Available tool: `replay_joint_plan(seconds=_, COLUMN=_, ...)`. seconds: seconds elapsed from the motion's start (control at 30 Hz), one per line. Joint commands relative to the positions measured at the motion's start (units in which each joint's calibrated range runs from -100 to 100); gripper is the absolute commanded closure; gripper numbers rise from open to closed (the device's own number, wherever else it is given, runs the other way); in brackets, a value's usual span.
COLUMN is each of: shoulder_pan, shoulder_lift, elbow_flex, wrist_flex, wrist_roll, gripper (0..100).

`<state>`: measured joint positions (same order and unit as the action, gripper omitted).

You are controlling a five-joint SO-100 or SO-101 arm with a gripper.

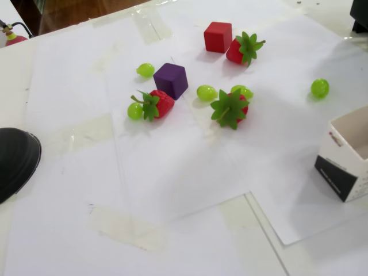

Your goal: Put the purple cube on top of the red cube

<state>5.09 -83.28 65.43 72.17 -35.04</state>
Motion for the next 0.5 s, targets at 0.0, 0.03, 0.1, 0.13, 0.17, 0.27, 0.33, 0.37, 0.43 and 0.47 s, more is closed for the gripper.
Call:
replay_joint_plan(seconds=0.0, shoulder_pan=1.5, shoulder_lift=14.8, elbow_flex=-17.8, wrist_flex=-0.1, wrist_roll=1.4, gripper=100)
replay_joint_plan(seconds=0.03, shoulder_pan=1.7, shoulder_lift=16.9, elbow_flex=-20.1, wrist_flex=0.2, wrist_roll=1.5, gripper=100)
replay_joint_plan(seconds=0.1, shoulder_pan=2.4, shoulder_lift=21.9, elbow_flex=-25.9, wrist_flex=0.9, wrist_roll=2.7, gripper=100)
replay_joint_plan(seconds=0.13, shoulder_pan=2.8, shoulder_lift=24.7, elbow_flex=-29.2, wrist_flex=1.2, wrist_roll=3.5, gripper=100)
replay_joint_plan(seconds=0.17, shoulder_pan=3.2, shoulder_lift=28.6, elbow_flex=-33.7, wrist_flex=1.5, wrist_roll=4.6, gripper=100)
replay_joint_plan(seconds=0.27, shoulder_pan=3.7, shoulder_lift=35.0, elbow_flex=-40.9, wrist_flex=2.2, wrist_roll=5.8, gripper=100)
replay_joint_plan(seconds=0.33, shoulder_pan=3.7, shoulder_lift=41.9, elbow_flex=-48.0, wrist_flex=2.7, wrist_roll=7.1, gripper=100)
replay_joint_plan(seconds=0.37, shoulder_pan=3.8, shoulder_lift=45.4, elbow_flex=-51.3, wrist_flex=3.0, wrist_roll=7.8, gripper=100)
replay_joint_plan(seconds=0.43, shoulder_pan=3.7, shoulder_lift=49.2, elbow_flex=-54.9, wrist_flex=3.1, wrist_roll=8.8, gripper=100)
replay_joint_plan(seconds=0.47, shoulder_pan=3.5, shoulder_lift=51.3, elbow_flex=-56.7, wrist_flex=3.3, wrist_roll=9.2, gripper=100)
